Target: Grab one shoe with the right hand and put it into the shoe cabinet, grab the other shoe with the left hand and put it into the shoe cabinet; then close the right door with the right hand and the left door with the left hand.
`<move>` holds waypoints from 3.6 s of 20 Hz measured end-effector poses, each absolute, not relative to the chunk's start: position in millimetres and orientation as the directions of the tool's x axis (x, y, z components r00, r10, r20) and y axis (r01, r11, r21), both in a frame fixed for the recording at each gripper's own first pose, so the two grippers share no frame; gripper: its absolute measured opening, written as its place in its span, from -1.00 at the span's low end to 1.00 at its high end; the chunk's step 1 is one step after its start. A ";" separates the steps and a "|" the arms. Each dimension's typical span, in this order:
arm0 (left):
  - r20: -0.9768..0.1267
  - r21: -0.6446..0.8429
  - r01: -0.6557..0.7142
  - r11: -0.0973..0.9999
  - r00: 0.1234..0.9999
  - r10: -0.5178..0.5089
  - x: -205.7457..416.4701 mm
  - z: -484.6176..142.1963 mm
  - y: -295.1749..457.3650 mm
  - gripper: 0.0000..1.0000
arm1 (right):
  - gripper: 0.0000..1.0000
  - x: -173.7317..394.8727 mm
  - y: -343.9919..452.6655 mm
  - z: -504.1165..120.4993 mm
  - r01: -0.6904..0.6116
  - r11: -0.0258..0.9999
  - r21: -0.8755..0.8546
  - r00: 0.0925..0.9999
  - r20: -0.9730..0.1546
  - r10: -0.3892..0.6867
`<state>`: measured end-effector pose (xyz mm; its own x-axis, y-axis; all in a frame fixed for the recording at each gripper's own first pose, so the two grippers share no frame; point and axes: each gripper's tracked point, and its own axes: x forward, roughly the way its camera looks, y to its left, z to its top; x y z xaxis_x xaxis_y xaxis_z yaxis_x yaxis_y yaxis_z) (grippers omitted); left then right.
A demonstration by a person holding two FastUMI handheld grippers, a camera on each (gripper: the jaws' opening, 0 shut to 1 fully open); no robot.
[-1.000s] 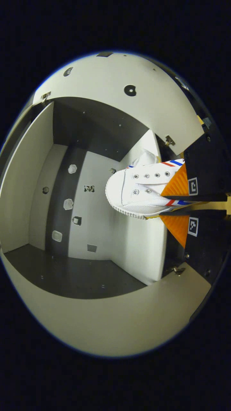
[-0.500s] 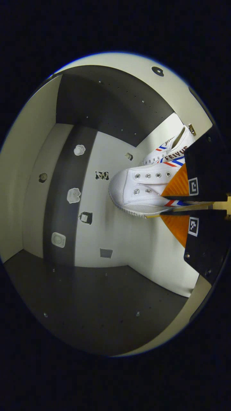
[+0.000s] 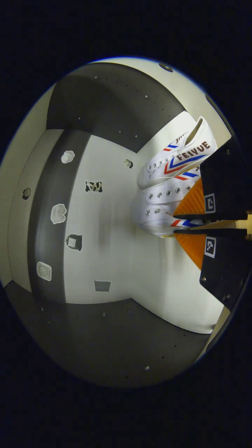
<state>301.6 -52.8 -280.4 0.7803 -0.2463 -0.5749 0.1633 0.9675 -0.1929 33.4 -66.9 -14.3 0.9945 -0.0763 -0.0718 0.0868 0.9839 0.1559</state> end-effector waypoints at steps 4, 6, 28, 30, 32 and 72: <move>-0.593 -0.196 0.173 0.965 0.763 -0.257 295.8 -284.3 -53.9 -0.53 | 0.70 29.2 -69.0 -9.8 0.078 0.985 0.156 0.996 -0.058 -0.069; -0.566 -0.218 0.180 0.959 0.778 -0.275 292.1 -276.5 -56.9 -0.38 | 0.70 26.4 -70.0 -7.4 0.076 0.985 0.158 0.996 -0.051 -0.069; -0.087 -0.118 0.387 0.914 0.913 -0.398 118.6 -33.9 -68.8 0.88 | 0.70 -22.3 -222.5 -19.4 0.360 0.929 0.084 0.933 -0.062 -0.356; -0.077 -0.119 0.381 0.917 0.917 -0.391 105.1 -25.7 -61.5 0.87 | 0.71 -16.9 -222.9 -27.2 0.349 0.934 0.080 0.936 -0.081 -0.343; -0.075 -0.100 0.366 0.925 0.925 -0.374 98.1 -22.6 -52.6 0.87 | 0.70 -11.3 -220.0 -33.5 0.334 0.939 0.081 0.940 -0.094 -0.327; -0.065 -0.111 0.189 0.976 0.978 -0.196 46.6 -12.2 34.8 0.87 | 0.70 37.5 -20.8 -38.0 -0.148 0.974 0.170 0.978 -0.119 0.169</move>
